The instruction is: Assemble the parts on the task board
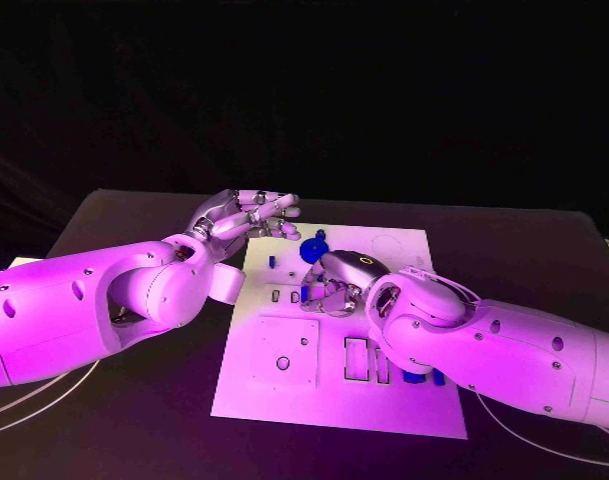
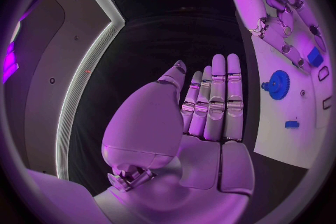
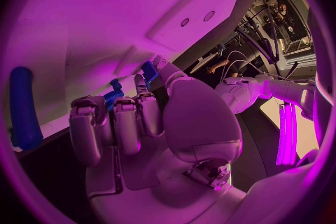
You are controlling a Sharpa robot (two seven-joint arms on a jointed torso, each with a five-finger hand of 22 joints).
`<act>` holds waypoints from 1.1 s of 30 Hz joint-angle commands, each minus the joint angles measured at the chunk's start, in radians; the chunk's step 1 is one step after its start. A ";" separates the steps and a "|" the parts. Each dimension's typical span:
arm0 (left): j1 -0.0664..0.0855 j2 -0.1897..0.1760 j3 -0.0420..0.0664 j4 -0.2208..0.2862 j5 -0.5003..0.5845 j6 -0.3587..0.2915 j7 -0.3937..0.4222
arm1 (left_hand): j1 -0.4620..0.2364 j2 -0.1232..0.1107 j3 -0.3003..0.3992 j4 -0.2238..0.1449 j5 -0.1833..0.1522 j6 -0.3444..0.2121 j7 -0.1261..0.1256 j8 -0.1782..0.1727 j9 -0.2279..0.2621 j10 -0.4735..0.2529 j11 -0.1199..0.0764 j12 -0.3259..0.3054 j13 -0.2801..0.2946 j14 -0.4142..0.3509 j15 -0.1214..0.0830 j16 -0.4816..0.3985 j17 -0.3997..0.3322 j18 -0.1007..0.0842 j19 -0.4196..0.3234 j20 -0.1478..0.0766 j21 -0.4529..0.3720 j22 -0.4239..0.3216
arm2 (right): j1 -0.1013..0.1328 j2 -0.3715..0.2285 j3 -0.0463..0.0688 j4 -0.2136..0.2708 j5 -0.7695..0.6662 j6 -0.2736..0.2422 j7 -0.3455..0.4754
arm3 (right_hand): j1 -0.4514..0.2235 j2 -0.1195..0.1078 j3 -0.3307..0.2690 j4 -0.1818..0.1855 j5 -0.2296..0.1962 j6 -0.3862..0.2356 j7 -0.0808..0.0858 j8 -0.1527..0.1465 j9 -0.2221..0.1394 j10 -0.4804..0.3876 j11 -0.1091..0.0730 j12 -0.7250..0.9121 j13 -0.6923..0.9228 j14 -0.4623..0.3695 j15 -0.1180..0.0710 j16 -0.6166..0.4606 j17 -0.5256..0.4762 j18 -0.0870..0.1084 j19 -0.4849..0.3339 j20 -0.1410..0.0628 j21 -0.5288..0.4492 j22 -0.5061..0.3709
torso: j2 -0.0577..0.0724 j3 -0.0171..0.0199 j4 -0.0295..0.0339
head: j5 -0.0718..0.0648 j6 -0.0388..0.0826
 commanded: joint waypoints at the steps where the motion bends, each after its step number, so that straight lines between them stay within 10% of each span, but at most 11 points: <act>1: 0.001 0.001 0.001 0.000 0.002 0.022 0.003 | 0.012 0.001 0.002 -0.004 -0.002 -0.001 0.009 -0.006 -0.001 0.004 0.006 -0.005 0.001 -0.005 0.001 -0.006 0.002 0.009 -0.008 0.000 0.005 0.002 | -0.003 -0.009 0.000 0.014 -0.014 -0.077 0.018 | 0.002 -0.011 -0.009 0.001 -0.004 -0.012 -0.001 -0.004 -0.002 0.005 0.009 -0.010 0.150 0.086 0.007 -0.006 0.189 -0.005 0.079 0.011 -0.005 0.228 | 0.000 0.0002 -0.0001 | 0.000 0.000; 13: 0.001 0.001 0.000 -0.005 0.002 0.029 0.001 | 0.011 0.001 0.002 -0.004 -0.002 -0.001 0.009 -0.006 -0.001 0.004 0.006 -0.006 0.001 -0.005 0.001 -0.006 0.002 0.009 -0.008 0.000 0.005 0.002 | -0.008 -0.058 0.002 0.075 0.028 -0.168 0.097 | 0.021 -0.019 -0.055 0.013 -0.006 -0.075 0.012 -0.004 -0.012 -0.017 0.020 -0.046 0.126 0.085 0.016 -0.008 0.187 -0.004 0.076 0.018 -0.007 0.224 | -0.001 0.0002 0.0009 | -0.002 0.003; 25: 0.001 0.001 0.000 -0.025 -0.022 0.004 -0.077 | 0.003 -0.002 0.010 -0.005 -0.002 0.007 -0.009 -0.010 0.000 0.091 -0.024 0.033 0.023 0.113 -0.033 0.089 0.069 0.014 0.058 -0.026 0.065 0.035 | 0.042 -0.228 0.009 0.239 0.131 -0.070 0.224 | 0.024 -0.011 -0.102 0.038 -0.013 -0.074 0.013 0.003 -0.010 -0.031 0.022 -0.067 0.111 0.082 0.019 -0.015 0.175 0.000 0.065 0.022 -0.015 0.208 | -0.005 -0.0001 -0.0087 | -0.001 0.007; 27: 0.001 0.003 0.000 -0.035 -0.066 0.026 -0.138 | -0.013 -0.005 0.008 0.005 0.000 0.031 -0.031 0.001 0.006 0.131 -0.048 0.063 0.044 0.177 -0.058 0.209 0.152 0.011 0.109 -0.052 0.135 0.077 | 0.059 -0.261 0.011 0.256 0.190 -0.062 0.246 | 0.043 0.009 -0.101 0.037 -0.009 -0.051 0.007 0.015 -0.005 -0.040 0.018 -0.082 0.100 0.079 0.016 -0.023 0.161 0.004 0.053 0.021 -0.023 0.192 | -0.006 0.0008 -0.0115 | 0.001 0.007; 30: 0.001 0.009 0.000 -0.053 -0.194 0.119 -0.273 | -0.068 -0.026 -0.034 0.035 -0.004 0.048 -0.062 0.017 0.013 0.208 -0.075 0.178 0.132 0.269 -0.080 0.815 0.695 -0.005 0.181 -0.087 0.332 0.247 | 0.088 -0.315 0.013 0.277 0.292 -0.037 0.267 | 0.077 0.040 -0.095 0.032 0.011 -0.013 -0.003 0.036 0.005 -0.044 0.008 -0.090 0.094 0.077 0.007 -0.027 0.155 0.006 0.047 0.014 -0.028 0.183 | -0.010 0.0021 -0.0143 | 0.002 0.006; 33: 0.001 0.012 0.000 -0.062 -0.362 0.215 -0.413 | -0.095 -0.027 -0.078 0.055 -0.005 0.054 -0.070 0.042 0.026 0.195 -0.096 0.303 0.242 0.296 -0.095 1.049 0.914 -0.032 0.238 -0.098 0.529 0.470 | 0.109 -0.370 0.014 0.295 0.370 -0.024 0.276 | 0.100 0.059 -0.083 0.024 0.039 -0.006 -0.004 0.039 0.006 -0.045 0.005 -0.094 0.089 0.077 0.004 -0.030 0.151 0.007 0.045 0.010 -0.029 0.180 | -0.013 0.0002 -0.0154 | -0.001 0.007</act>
